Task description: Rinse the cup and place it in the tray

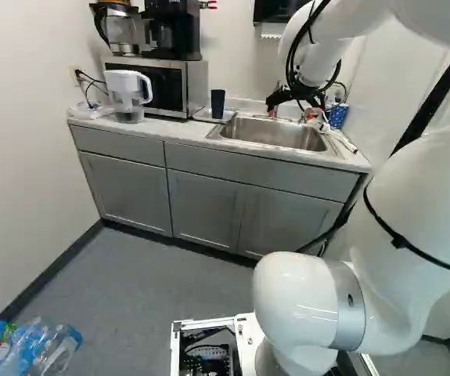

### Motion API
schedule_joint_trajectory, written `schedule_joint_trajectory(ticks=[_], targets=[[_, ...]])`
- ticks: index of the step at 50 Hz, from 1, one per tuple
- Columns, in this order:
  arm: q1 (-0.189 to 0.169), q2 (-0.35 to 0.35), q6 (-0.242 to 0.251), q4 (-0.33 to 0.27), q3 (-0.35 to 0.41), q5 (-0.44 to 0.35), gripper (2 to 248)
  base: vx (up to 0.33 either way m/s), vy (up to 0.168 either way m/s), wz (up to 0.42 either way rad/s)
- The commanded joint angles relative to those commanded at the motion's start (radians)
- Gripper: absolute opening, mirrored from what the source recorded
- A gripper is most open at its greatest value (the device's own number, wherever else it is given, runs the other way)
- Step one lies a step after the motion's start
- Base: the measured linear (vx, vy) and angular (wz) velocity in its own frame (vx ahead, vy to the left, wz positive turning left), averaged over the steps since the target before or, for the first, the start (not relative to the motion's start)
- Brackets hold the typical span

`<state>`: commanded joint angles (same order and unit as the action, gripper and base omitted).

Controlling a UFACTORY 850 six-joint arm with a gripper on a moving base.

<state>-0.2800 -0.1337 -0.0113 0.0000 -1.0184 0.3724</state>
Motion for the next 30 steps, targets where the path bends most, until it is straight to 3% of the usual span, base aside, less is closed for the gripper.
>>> schedule_joint_trajectory(ticks=[30], targets=[[0.0,0.0,0.0,0.0,0.0,0.0,247,-0.074,0.021,0.002]])
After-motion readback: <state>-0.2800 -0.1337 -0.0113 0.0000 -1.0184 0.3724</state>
